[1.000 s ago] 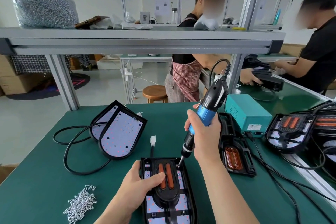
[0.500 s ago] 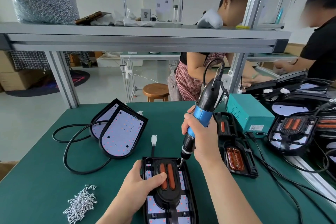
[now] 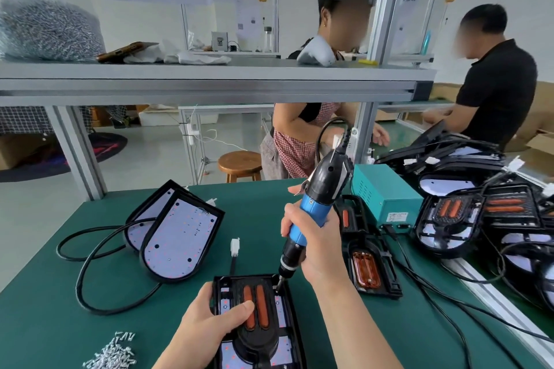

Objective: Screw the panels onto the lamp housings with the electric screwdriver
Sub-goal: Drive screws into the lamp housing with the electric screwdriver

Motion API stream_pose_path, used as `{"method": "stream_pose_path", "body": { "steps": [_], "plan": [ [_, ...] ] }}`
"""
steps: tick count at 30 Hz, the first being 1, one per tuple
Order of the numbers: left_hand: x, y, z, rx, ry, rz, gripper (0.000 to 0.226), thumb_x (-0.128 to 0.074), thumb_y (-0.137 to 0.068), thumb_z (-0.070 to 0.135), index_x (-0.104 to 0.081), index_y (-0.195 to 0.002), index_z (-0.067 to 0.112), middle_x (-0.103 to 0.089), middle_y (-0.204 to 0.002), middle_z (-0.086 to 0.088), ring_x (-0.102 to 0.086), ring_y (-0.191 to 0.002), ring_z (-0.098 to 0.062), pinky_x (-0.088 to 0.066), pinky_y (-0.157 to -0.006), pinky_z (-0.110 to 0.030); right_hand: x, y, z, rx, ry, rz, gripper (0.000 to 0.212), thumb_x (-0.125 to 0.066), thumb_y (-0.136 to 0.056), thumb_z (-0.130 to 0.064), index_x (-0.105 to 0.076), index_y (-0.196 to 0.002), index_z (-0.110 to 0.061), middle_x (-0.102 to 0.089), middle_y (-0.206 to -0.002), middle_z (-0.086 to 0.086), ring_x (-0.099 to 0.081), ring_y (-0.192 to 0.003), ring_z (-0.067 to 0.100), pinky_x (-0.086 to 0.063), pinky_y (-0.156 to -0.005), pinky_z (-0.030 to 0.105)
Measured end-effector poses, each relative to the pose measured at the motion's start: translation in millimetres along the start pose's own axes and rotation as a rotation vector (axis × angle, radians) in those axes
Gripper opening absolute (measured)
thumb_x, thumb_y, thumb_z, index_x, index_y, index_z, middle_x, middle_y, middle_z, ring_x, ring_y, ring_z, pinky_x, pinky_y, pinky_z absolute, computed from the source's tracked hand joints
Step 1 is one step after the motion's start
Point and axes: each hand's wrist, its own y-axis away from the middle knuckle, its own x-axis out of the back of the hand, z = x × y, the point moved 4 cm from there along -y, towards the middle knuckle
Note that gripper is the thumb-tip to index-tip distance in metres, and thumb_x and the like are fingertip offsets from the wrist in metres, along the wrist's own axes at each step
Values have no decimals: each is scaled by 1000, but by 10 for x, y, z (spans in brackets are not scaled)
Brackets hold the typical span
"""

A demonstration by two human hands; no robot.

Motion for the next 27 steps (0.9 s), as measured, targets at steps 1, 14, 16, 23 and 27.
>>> {"method": "stream_pose_path", "body": {
  "steps": [1, 14, 16, 23, 27],
  "plan": [
    [-4, 3, 8, -2, -4, -4, 48, -90, -71, 30, -66, -110, 19, -77, -92, 3, -74, -86, -15, -53, -79, -32, 21, 3, -12, -3, -12, 1, 23, -73, -75, -22, -70, -98, -25, -51, -63, 13, -51, -56, 19, -48, -61, 26],
    [1, 13, 2, -17, -16, 2, 48, -90, -73, 23, -64, -113, 17, -78, -98, 1, -74, -89, -14, -53, -68, -20, 289, 23, 31, -150, -289, 223, 24, -68, -83, -15, -59, -104, -11, -50, -64, 7, -48, -54, 19, -47, -57, 27],
    [-1, 22, -3, -13, -13, 4, 45, -89, -74, 23, -65, -111, 17, -78, -96, 1, -74, -86, -15, -53, -70, -23, 294, 41, 57, -202, -325, 271, 18, -69, -89, -14, -57, -103, -11, -50, -64, 5, -48, -54, 18, -48, -54, 25],
    [4, 34, -6, -2, -7, 12, 39, -86, -78, 23, -65, -110, 17, -78, -95, 0, -74, -90, -18, -53, -80, -32, 324, 254, 162, -350, -517, 377, 43, -80, -71, -37, -61, -101, -13, -53, -68, 1, -50, -55, 11, -49, -51, 22],
    [5, 35, -9, 2, -16, 26, 40, -85, -78, 25, -65, -111, 18, -78, -96, 2, -74, -91, -19, -54, -83, -35, 401, 441, 246, -397, -629, 443, 39, -77, -77, -40, -62, -100, -12, -54, -69, 1, -50, -55, 11, -49, -51, 22]
  ]
}}
